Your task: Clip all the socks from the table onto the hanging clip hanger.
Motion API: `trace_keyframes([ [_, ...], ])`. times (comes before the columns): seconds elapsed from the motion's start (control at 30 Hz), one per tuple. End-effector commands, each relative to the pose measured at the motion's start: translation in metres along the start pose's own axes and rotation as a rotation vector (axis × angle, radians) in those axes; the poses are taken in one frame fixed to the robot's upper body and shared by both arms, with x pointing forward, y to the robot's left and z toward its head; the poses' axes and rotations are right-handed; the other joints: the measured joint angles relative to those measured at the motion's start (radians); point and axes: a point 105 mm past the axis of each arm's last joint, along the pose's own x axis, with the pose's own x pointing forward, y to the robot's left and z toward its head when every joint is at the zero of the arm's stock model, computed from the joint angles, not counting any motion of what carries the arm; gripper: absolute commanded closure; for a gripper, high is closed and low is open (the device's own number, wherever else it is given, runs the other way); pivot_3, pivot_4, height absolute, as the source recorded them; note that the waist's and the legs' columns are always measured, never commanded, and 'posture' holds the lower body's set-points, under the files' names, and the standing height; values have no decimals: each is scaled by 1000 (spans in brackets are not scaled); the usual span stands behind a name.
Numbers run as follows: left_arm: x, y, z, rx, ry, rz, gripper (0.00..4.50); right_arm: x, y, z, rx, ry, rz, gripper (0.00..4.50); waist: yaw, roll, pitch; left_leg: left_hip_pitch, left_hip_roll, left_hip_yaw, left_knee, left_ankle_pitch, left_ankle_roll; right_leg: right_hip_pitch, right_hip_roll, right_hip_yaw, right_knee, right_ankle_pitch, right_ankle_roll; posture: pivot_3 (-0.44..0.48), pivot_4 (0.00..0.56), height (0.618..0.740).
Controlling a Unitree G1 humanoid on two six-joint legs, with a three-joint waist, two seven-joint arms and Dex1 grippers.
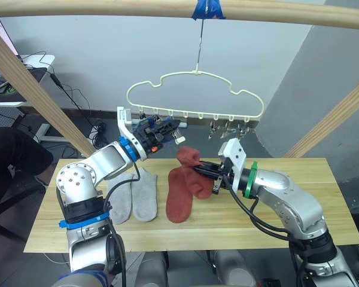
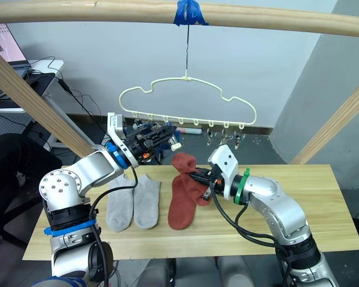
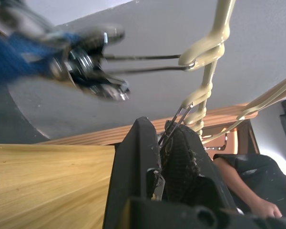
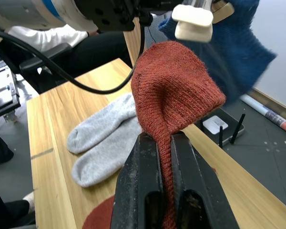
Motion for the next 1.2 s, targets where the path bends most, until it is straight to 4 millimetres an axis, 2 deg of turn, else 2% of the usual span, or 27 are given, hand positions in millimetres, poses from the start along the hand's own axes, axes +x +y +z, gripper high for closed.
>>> trace_keyframes([
  [0.03, -4, 6, -7, -3, 24, 37, 4288, 1, 1, 14, -30, -51, 8, 4448, 0, 0, 0, 0, 0, 0, 0, 0, 0, 0, 0, 0, 0, 0, 0, -96, 248, 740],
  [0.6, -5, 1, -12, 1, 41, 24, 4288, 8, -10, 19, -14, -75, -19, 4448, 0, 0, 0, 0, 0, 0, 0, 0, 0, -1, 0, 0, 0, 0, 0, -88, 234, 740],
  [0.7, -7, -4, -12, 80, 47, 5, 4288, 10, -11, 22, -14, -84, -18, 4448, 0, 0, 0, 0, 0, 0, 0, 0, 0, -1, 0, 0, 0, 0, 0, -86, 232, 740],
  [0.77, -9, -7, -11, 115, 38, -13, 3569, 11, -11, 22, -15, -84, -16, 4500, 1, 0, 0, -1, 0, 0, 0, 0, 0, -1, 0, 0, 0, 0, 0, -85, 234, 740],
  [0.83, -10, -10, -11, 102, 37, -37, 3157, 12, -12, 22, -15, -84, -17, 4500, 2, 0, 0, -1, 0, 0, 0, 0, 0, -1, 0, 0, 0, 0, 0, -82, 232, 740],
  [1.0, -9, -10, -11, 94, 36, -39, 1581, 12, -13, 22, -15, -85, -17, 4500, 13, 0, 0, -6, 0, 0, 0, 0, 0, -6, 0, 0, 1, 0, 0, -75, 233, 740],
  [1.17, -25, -14, -7, 187, 74, -23, 116, 16, -22, 15, -4, -66, -58, 4500, 15, 0, 0, -6, 0, 0, 0, 0, 0, -7, 0, 0, 1, 0, 0, -65, 233, 740],
  [1.2, -27, -15, -7, 200, 85, -21, 0, 17, -24, 14, 0, -62, -63, 3903, 16, 0, 0, -6, 0, 0, 0, 0, 0, -7, 0, 0, 1, 0, 0, -63, 231, 740],
])
